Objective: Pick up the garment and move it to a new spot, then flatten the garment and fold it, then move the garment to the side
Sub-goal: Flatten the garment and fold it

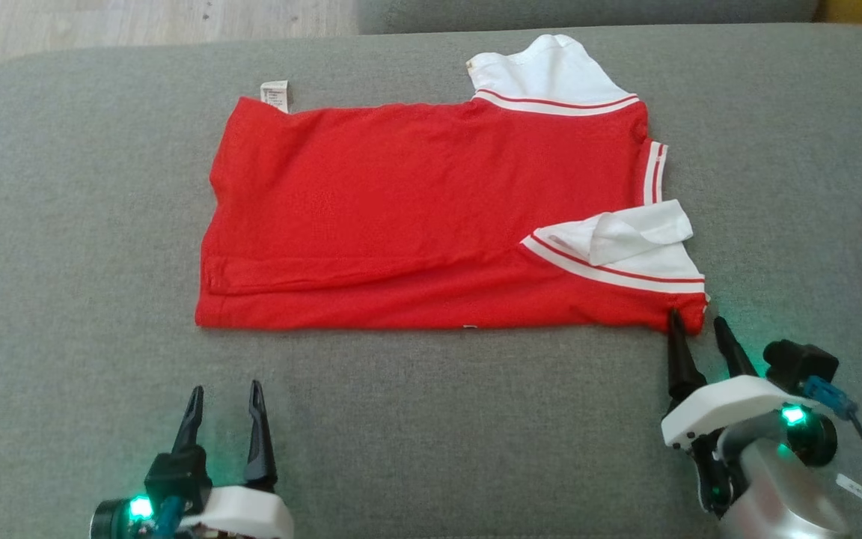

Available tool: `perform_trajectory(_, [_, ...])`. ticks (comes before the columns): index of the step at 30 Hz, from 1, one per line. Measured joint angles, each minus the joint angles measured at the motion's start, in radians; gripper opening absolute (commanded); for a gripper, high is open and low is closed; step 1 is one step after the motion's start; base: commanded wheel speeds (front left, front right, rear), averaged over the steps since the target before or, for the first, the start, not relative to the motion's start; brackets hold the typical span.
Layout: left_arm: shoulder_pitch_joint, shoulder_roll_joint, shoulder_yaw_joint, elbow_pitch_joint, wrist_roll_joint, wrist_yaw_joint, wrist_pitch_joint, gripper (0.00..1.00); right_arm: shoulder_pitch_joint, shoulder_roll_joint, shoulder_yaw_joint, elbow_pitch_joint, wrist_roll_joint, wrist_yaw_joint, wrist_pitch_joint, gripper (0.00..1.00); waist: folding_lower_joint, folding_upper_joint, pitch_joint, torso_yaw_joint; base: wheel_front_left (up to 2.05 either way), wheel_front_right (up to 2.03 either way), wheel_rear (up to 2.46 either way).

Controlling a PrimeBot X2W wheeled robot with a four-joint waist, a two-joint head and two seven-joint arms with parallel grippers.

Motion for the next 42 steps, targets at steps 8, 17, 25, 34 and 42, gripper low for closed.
perform_trajectory(8, [-0.010, 0.000, 0.000, -0.004, -0.018, -0.014, 0.000, 1.00, -0.035, -0.010, 0.054, 0.050, 0.010, 0.000, 0.000, 0.00, 0.0000, 0.0000, -0.001, -0.002, 0.00, 0.00, 0.00])
perform_trajectory(17, [-0.050, 0.000, 0.015, -0.016, -0.115, -0.081, 0.000, 1.00, -0.008, -0.032, 0.013, -0.014, -0.011, 0.000, 0.003, 0.00, 0.0000, 0.0000, 0.006, -0.023, 0.00, 0.00, 0.00])
perform_trajectory(25, [-0.153, -0.002, 0.085, 0.048, -0.186, -0.128, 0.000, 1.00, 0.000, -0.052, 0.034, -0.072, -0.010, 0.000, 0.007, 0.00, 0.0001, 0.0000, 0.040, -0.061, 0.00, 0.00, 0.00])
perform_trajectory(34, [-0.221, -0.004, 0.099, 0.230, -0.219, -0.142, -0.007, 1.00, -0.003, -0.052, 0.072, -0.111, 0.000, 0.000, 0.007, 0.00, 0.0000, 0.0000, 0.074, -0.088, 0.00, 0.00, 0.00])
perform_trajectory(42, [-0.285, -0.001, 0.071, 0.299, -0.226, -0.168, -0.013, 0.00, -0.013, -0.054, 0.086, -0.153, 0.041, 0.000, 0.007, 0.00, 0.0000, 0.0000, 0.082, -0.089, 0.00, 0.00, 0.00])
